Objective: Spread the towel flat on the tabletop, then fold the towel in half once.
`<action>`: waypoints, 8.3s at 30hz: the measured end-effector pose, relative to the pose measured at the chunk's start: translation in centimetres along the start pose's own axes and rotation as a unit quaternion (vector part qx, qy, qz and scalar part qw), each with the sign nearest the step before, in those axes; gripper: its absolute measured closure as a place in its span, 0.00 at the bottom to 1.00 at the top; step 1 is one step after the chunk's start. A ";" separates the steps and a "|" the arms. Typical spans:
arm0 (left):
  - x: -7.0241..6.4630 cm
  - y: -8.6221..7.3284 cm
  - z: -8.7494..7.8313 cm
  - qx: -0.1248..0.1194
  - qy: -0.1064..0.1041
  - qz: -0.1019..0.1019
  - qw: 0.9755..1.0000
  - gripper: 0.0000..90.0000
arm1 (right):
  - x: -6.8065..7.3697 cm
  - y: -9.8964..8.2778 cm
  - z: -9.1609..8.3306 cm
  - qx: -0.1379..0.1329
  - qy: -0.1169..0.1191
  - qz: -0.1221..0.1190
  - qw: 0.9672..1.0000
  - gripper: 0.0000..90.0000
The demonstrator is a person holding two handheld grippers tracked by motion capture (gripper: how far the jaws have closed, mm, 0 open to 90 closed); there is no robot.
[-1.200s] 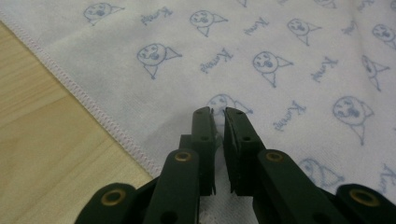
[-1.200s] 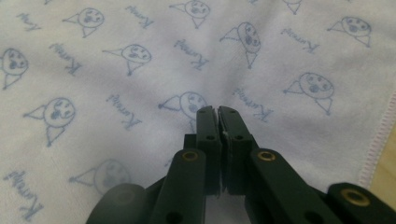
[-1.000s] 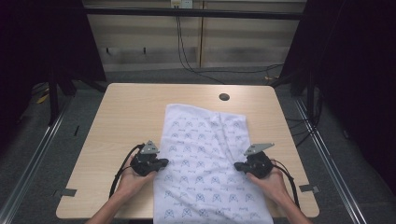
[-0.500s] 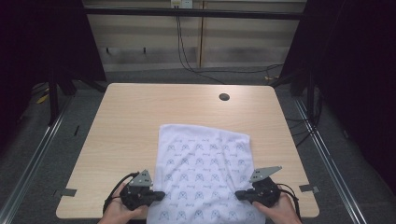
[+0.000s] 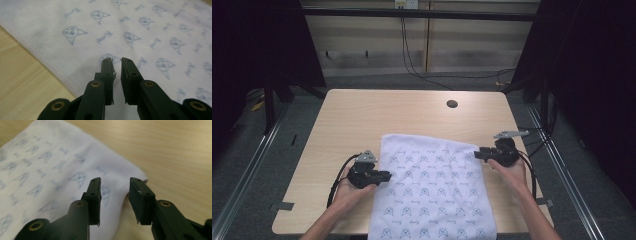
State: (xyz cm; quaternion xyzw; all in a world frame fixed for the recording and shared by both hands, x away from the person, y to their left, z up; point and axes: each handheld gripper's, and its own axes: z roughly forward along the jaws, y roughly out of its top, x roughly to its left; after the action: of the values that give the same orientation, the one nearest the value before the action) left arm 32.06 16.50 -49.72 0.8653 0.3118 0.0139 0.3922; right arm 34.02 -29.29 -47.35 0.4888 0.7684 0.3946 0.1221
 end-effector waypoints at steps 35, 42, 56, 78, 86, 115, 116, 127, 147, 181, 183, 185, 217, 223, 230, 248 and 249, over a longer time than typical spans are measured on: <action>-0.6 -0.8 -0.5 0.006 0.006 0.006 1.000 0.86 | 8.0 -3.0 -0.8 0.026 0.115 -0.105 0.987 0.78; -0.6 -0.9 -0.5 0.003 0.007 0.008 1.000 0.85 | 6.8 -2.8 1.6 0.063 0.088 -0.094 0.990 0.74; -0.7 -0.9 -0.5 0.005 0.010 0.010 1.000 0.84 | 6.2 -1.7 0.6 0.013 0.065 -0.098 0.993 0.97; -0.8 -0.8 -0.5 0.007 0.003 0.021 1.000 0.76 | -1.1 3.4 0.5 -0.046 -0.083 -0.012 0.995 0.76; -0.1 -0.3 -0.5 0.000 0.010 -0.005 1.000 0.69 | 1.3 0.4 0.8 -0.006 -0.009 -0.035 0.999 0.74; -0.1 -0.5 -0.3 0.001 0.072 0.030 0.997 0.66 | 6.0 -5.6 -0.9 0.069 0.046 -0.099 0.992 0.70; -0.5 -0.7 -0.4 0.001 0.066 0.026 0.997 0.66 | 6.3 -5.9 -1.1 0.068 0.051 -0.105 0.991 0.70; -2.5 -2.6 -2.1 0.009 0.039 0.010 0.999 0.66 | 8.3 -7.8 -3.4 0.092 0.070 -0.096 0.989 0.72; 3.4 1.4 -1.6 -0.011 0.079 -0.025 0.996 0.62 | 0.9 -1.6 -0.2 0.035 0.002 -0.057 0.998 0.73; 3.6 2.3 1.1 0.012 0.109 0.007 0.994 0.76 | 1.0 -2.4 1.7 0.049 -0.007 -0.065 0.997 0.64; 3.5 2.3 1.2 0.010 0.104 0.006 0.995 0.82 | 1.4 -2.5 1.7 0.052 -0.009 -0.073 0.996 0.67; 3.3 2.3 1.3 0.009 0.096 0.005 0.995 0.90 | 1.9 -2.5 1.7 0.056 -0.016 -0.086 0.995 0.78; 7.2 13.5 -10.9 -0.163 0.072 -0.022 0.984 0.97 | 2.2 15.0 -5.6 -0.099 0.062 -0.068 0.991 0.96; 7.7 17.5 -14.2 -0.195 0.103 -0.013 0.975 0.97 | 2.1 20.2 -7.6 -0.129 0.039 -0.073 0.988 0.96; 7.0 19.2 -15.5 -0.216 0.110 -0.012 0.970 0.97 | 2.3 22.5 -9.5 -0.182 0.038 -0.064 0.980 0.96; -3.0 5.3 -12.7 -0.140 0.014 0.029 0.990 0.97 | 3.4 4.6 -10.8 -0.107 0.106 -0.070 0.986 0.96; -3.3 4.2 -12.3 -0.131 0.007 0.030 0.991 0.97 | 3.6 3.5 -10.9 -0.102 0.112 -0.070 0.986 0.96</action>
State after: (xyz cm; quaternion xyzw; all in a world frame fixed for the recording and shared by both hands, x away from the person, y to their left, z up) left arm 28.31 20.78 -37.56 0.8153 0.2842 0.0726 0.4992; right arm 28.27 -30.81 -36.92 0.3719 0.7648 0.5139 0.1122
